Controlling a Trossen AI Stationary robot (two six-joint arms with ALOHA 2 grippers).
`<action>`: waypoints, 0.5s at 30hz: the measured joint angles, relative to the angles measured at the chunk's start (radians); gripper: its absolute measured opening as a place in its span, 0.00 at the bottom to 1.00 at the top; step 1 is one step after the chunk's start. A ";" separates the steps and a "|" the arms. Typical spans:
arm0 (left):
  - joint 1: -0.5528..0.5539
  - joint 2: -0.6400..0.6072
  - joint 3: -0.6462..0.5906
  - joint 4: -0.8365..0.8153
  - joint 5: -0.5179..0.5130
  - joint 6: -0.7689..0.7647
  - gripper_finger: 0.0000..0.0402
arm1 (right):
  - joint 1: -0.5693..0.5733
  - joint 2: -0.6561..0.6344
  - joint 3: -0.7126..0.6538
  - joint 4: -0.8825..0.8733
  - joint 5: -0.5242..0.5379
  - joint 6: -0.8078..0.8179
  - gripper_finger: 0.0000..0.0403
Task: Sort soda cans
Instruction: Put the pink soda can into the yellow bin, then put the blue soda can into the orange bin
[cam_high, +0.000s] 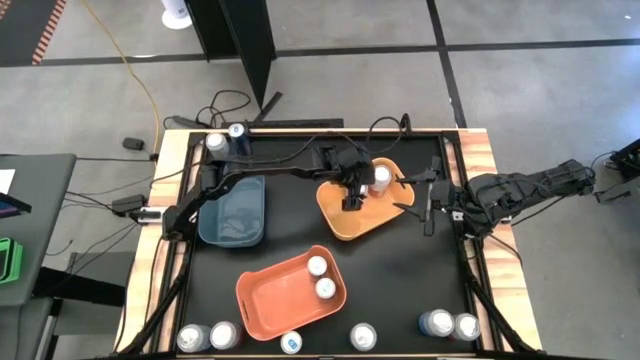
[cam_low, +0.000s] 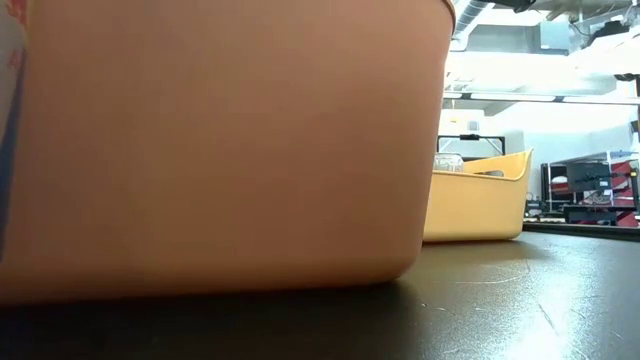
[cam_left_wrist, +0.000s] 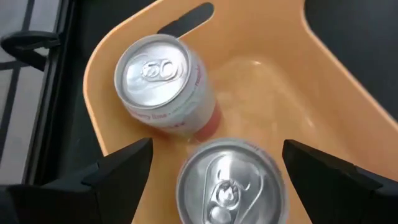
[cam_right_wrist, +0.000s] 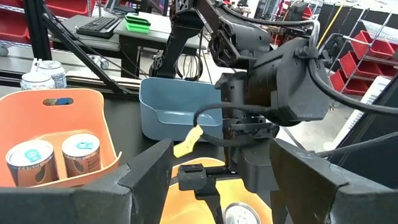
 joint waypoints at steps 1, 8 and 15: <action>-0.001 0.000 0.006 -0.005 0.000 0.000 0.88 | 0.000 0.000 0.000 0.000 0.000 0.000 0.70; -0.005 -0.006 0.011 -0.028 -0.003 0.011 0.88 | 0.000 0.000 0.000 -0.008 0.000 0.005 0.70; -0.031 -0.015 0.042 -0.100 -0.008 0.090 0.88 | 0.000 0.000 0.000 -0.018 0.000 0.016 0.70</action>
